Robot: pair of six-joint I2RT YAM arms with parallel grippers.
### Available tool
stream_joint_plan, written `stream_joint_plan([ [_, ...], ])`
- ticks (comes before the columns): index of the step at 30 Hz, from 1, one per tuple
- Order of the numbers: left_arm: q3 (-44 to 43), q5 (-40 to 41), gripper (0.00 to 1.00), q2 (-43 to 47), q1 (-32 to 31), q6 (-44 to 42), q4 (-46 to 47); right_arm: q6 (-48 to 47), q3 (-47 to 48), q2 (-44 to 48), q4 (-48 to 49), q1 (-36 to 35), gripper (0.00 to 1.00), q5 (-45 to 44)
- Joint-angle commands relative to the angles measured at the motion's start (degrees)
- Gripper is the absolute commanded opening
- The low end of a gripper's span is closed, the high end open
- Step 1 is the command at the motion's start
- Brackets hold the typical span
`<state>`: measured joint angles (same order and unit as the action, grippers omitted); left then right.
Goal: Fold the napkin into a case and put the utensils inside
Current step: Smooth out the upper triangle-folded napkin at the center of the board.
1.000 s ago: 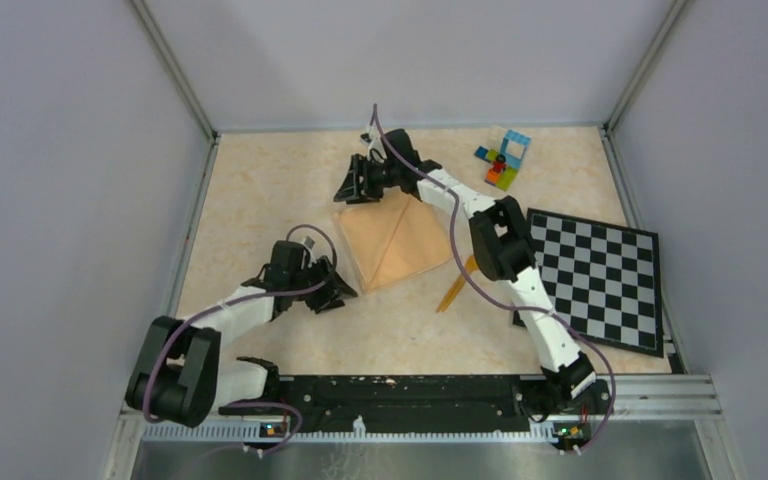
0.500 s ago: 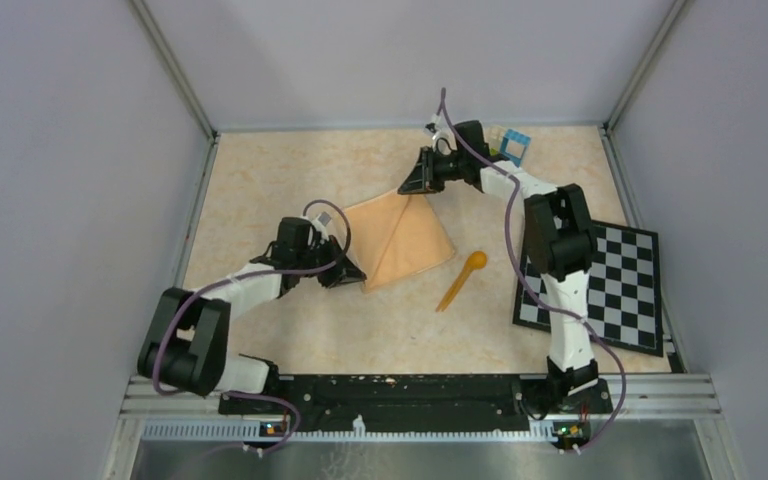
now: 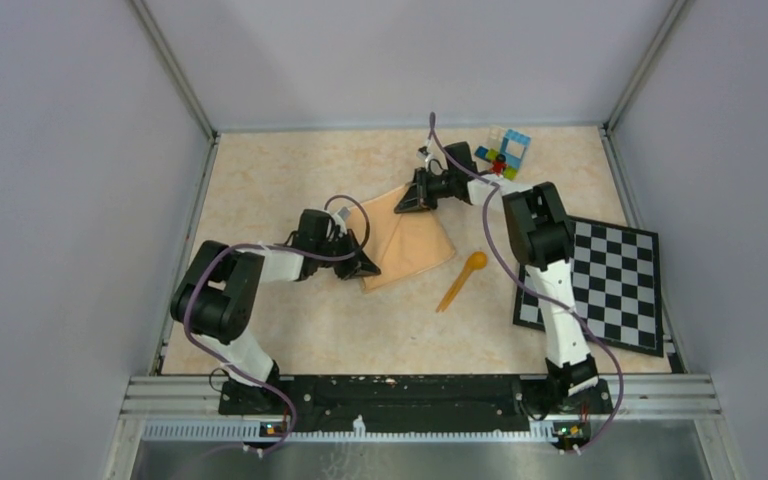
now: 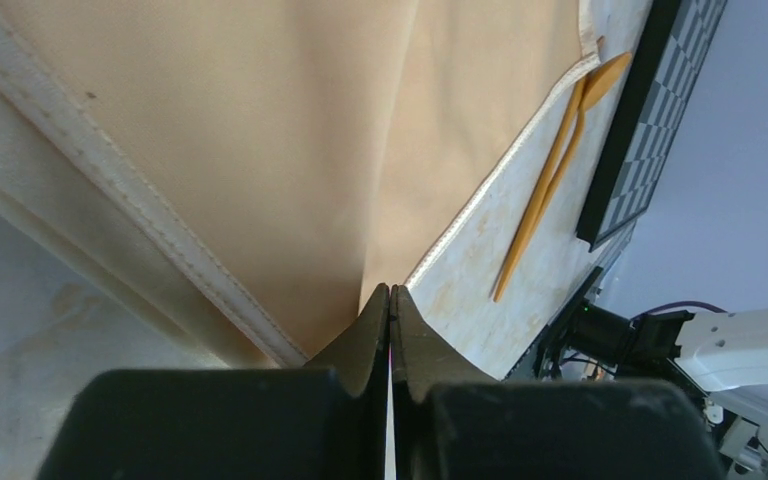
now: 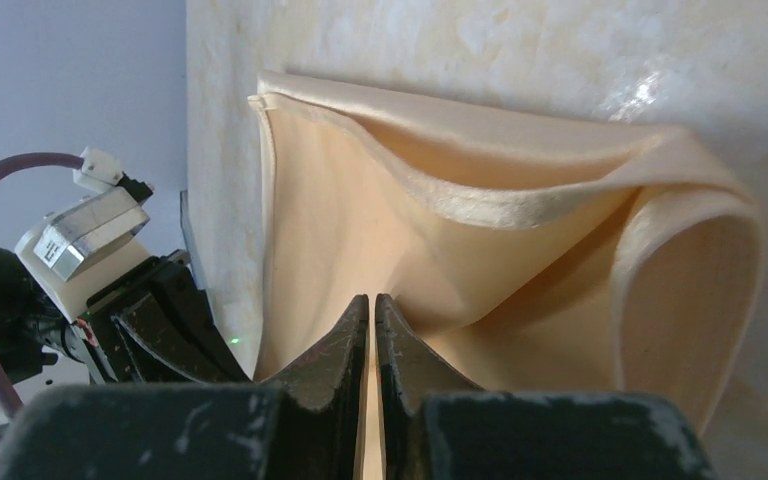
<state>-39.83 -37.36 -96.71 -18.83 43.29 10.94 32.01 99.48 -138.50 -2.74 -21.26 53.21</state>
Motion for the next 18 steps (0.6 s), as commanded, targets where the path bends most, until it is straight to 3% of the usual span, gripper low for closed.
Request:
stream_joint_plan([
  [1,1.77,3.40,0.01,0.18,-0.07,-1.74,2.47,0.48,5.17,-2.41,4.55,0.03,0.06,0.89],
  [18,14.07,5.24,0.00,-0.59,0.75,0.39,8.63,2.11,15.18,-11.70,4.38,2.67,0.11,1.73],
])
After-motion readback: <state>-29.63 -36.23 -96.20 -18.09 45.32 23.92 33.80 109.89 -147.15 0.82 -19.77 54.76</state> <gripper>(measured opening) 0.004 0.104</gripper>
